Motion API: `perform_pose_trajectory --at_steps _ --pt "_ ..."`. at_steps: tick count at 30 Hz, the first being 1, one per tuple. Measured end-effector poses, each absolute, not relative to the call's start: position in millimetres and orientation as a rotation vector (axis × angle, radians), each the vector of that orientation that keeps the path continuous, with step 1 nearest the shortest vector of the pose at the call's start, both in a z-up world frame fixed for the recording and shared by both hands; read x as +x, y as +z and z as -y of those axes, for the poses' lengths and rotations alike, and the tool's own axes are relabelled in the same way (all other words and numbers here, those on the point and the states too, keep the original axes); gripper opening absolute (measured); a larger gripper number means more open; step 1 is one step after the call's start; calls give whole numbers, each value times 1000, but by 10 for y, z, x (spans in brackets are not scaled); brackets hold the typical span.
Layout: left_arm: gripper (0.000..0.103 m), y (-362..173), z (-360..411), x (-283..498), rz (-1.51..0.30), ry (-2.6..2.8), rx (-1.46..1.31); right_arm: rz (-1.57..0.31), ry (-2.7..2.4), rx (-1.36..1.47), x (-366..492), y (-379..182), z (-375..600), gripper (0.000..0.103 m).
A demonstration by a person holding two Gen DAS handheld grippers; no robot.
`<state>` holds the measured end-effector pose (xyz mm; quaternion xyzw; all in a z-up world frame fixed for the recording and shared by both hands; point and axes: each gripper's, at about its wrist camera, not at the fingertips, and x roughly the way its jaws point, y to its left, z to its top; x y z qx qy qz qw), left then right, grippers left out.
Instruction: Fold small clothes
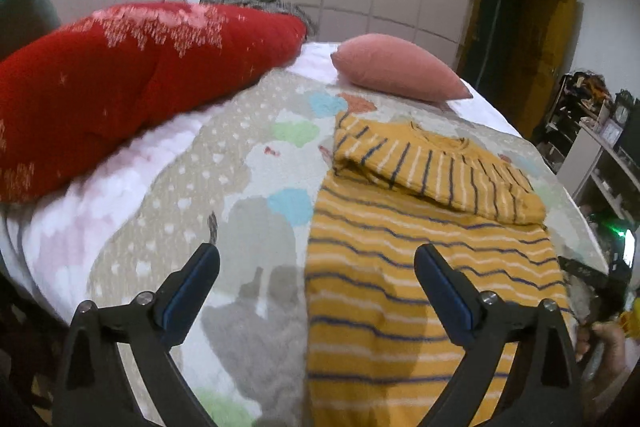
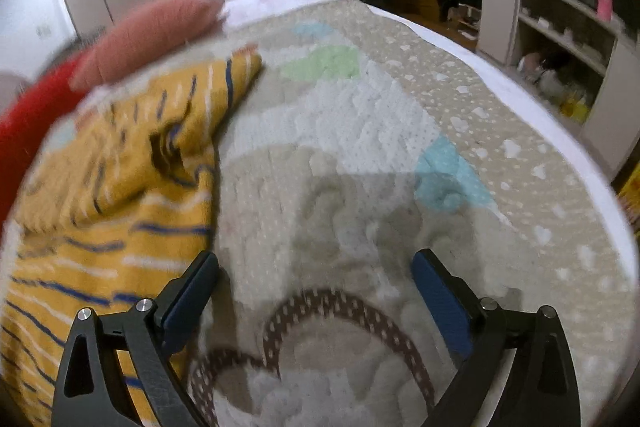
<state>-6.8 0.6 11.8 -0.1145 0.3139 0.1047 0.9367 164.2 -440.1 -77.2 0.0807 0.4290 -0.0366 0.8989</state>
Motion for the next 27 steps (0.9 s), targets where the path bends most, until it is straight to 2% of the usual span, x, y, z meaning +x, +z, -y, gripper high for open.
perform_pose_trajectory --at_steps 10,15,27 --pt "97 98 116 -349 -691 179 -227 -852 -99 214 870 -827 4251 100" --pt "97 79 121 -433 -710 174 -209 -844 -133 122 779 -881 4099 102" --pt "97 -44 -22 -496 -743 190 -246 -787 -152 103 690 -920 4049 102"
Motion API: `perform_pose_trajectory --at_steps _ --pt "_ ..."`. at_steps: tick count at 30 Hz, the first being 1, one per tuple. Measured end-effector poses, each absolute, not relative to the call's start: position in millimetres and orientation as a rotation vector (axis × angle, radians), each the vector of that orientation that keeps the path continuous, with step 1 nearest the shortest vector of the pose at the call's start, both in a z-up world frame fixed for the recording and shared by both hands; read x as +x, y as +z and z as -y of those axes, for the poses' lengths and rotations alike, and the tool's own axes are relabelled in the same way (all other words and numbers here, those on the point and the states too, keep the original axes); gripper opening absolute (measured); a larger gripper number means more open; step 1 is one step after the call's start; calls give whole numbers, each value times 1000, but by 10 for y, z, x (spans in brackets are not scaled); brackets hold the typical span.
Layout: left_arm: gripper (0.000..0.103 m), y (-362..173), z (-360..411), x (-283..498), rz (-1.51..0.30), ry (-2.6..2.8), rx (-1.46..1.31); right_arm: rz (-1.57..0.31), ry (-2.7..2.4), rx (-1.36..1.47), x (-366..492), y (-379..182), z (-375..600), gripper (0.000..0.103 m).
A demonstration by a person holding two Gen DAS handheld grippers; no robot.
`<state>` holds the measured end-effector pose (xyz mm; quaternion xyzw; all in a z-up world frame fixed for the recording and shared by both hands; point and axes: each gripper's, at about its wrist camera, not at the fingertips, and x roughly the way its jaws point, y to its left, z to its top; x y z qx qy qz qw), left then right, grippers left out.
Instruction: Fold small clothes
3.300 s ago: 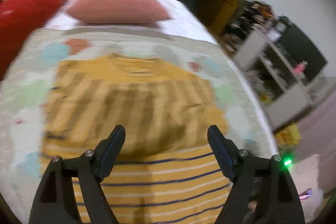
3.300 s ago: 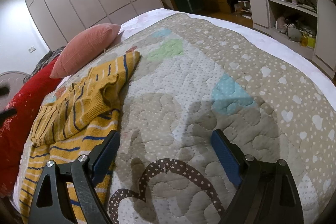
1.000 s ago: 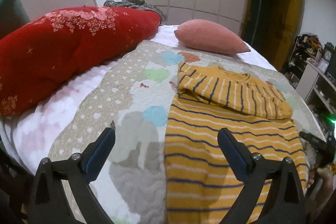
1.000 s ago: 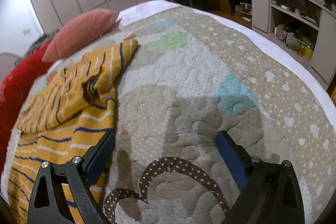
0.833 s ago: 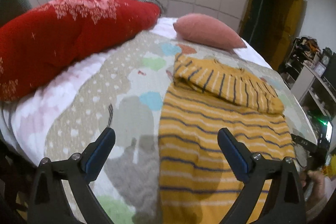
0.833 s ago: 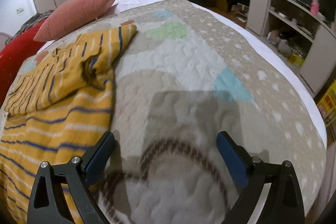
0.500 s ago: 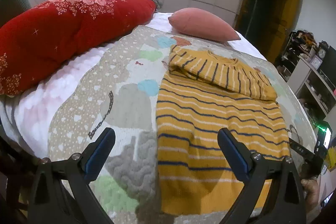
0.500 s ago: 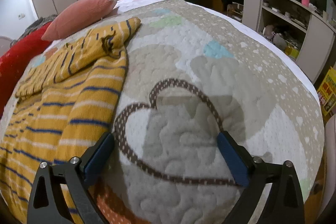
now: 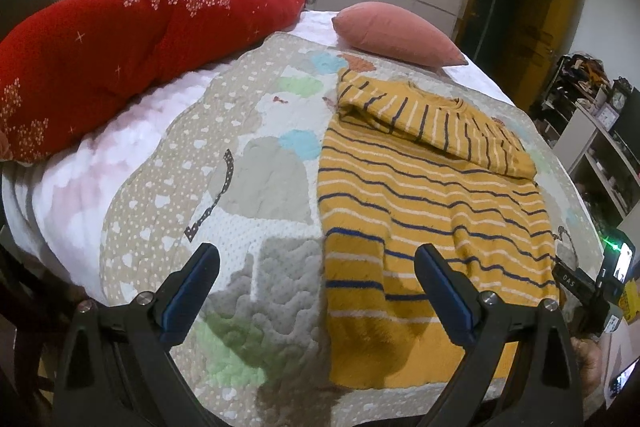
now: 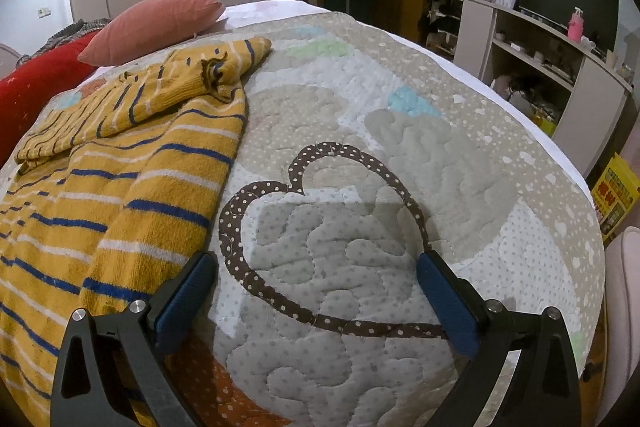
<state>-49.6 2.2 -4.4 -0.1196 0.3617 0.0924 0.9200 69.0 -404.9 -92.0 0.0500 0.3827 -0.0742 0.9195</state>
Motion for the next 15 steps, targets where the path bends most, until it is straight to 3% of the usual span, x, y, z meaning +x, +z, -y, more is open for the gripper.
perform_pose_trajectory --at_steps 15 --pt "97 -176 -139 -501 -778 199 -289 -758 -167 98 655 -932 4030 102"
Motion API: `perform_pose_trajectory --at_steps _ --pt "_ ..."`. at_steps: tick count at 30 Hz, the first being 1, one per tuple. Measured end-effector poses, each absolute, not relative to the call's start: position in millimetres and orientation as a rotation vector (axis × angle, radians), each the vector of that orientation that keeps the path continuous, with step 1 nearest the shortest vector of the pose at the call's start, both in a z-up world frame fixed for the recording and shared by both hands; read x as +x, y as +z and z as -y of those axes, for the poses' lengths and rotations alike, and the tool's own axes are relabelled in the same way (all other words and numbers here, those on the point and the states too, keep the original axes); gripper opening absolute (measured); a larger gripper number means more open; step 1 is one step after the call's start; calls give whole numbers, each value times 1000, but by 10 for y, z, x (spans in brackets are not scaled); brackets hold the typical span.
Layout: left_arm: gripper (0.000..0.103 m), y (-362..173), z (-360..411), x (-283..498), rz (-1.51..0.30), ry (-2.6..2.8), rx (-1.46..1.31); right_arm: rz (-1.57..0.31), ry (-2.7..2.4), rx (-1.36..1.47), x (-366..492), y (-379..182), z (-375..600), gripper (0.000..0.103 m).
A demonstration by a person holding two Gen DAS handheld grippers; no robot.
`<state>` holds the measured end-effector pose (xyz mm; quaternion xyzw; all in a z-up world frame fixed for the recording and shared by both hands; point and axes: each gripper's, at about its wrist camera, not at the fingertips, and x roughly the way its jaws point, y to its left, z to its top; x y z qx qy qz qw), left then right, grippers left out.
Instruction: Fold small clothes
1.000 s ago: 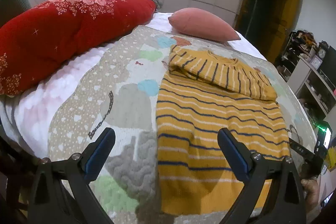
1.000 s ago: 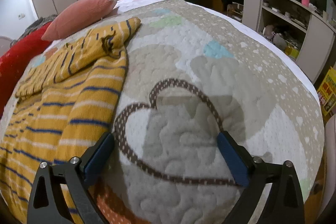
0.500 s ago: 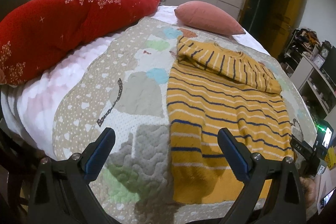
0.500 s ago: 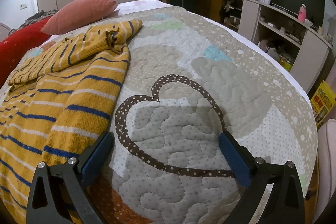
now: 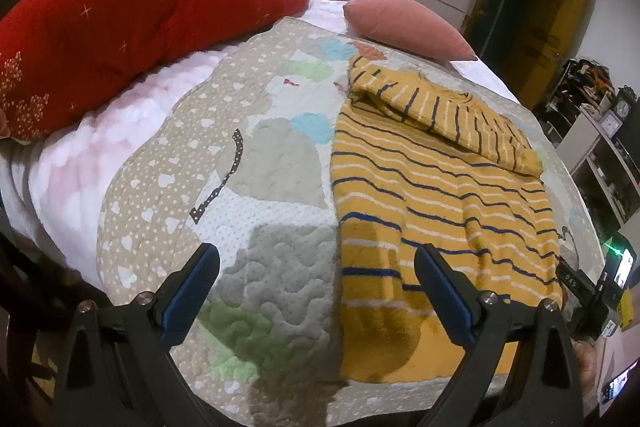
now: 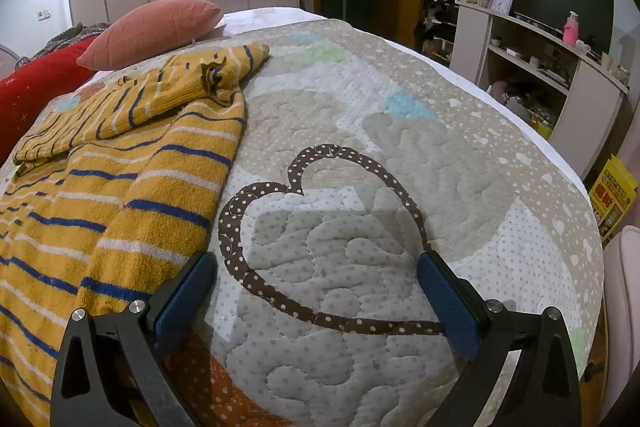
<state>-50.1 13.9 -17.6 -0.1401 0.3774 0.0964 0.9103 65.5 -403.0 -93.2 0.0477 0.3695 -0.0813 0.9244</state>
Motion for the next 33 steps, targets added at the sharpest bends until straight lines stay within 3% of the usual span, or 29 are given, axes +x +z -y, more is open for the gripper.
perform_pose_trajectory --at_steps 33 --pt "97 -360 -333 -571 -815 220 -356 -743 -157 80 592 -951 4023 102"
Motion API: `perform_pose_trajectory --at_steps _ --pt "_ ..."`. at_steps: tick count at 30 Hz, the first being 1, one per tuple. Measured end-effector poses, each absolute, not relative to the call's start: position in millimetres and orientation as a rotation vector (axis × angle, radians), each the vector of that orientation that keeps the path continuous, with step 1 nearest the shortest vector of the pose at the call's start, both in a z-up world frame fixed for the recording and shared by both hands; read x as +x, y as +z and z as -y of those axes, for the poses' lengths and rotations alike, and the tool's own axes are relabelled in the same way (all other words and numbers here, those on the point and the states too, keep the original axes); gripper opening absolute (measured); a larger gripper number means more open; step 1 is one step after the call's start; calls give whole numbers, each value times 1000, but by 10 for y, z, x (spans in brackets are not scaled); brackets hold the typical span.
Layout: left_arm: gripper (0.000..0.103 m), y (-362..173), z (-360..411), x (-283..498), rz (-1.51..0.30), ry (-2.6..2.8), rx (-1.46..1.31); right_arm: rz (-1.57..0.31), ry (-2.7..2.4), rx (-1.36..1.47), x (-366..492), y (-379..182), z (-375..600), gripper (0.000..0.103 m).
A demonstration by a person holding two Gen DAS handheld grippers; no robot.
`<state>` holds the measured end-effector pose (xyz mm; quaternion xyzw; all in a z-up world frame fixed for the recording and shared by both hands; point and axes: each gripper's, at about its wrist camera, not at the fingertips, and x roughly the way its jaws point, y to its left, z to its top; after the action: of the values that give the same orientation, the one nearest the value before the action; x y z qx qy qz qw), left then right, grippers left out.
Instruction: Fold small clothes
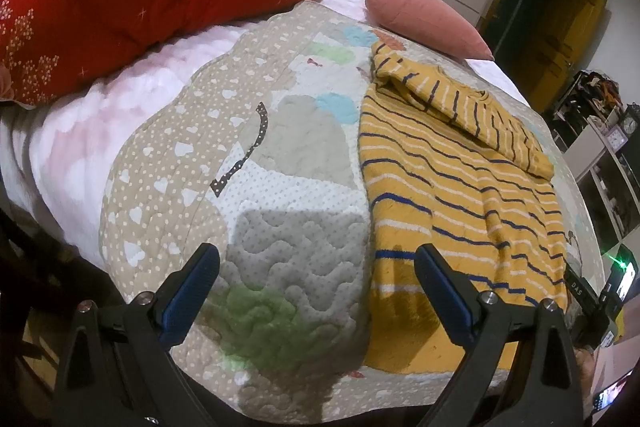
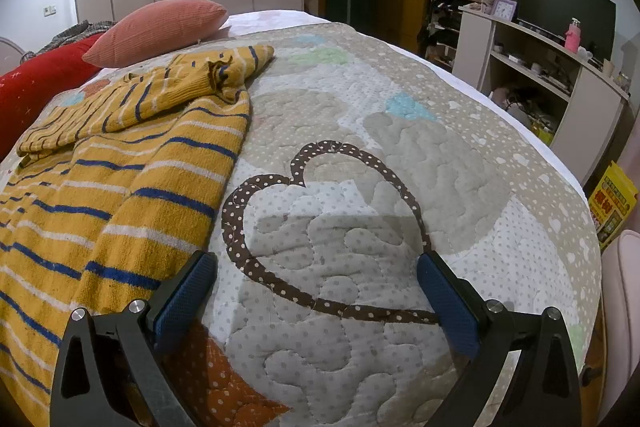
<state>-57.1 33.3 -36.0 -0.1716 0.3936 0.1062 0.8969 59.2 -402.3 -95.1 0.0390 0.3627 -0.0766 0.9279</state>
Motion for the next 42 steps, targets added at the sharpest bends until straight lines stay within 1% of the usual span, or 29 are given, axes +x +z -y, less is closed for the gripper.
perform_pose_trajectory --at_steps 24,29,32,38,42 --pt "97 -417 -340 -582 -831 217 -367 -702 -163 71 528 -968 3988 102" --pt "97 -423 -357 -588 -829 218 -368 -731 -146 64 569 -938 4008 103" --pt "97 -420 -385 -602 -823 222 -374 -784 -129 119 640 -818 4093 102" --pt "97 -422 -412 -608 -824 203 -400 -735 10 316 493 -477 4234 102" --pt "97 -400 -387 -607 -821 185 -399 -770 127 361 437 -465 4137 102"
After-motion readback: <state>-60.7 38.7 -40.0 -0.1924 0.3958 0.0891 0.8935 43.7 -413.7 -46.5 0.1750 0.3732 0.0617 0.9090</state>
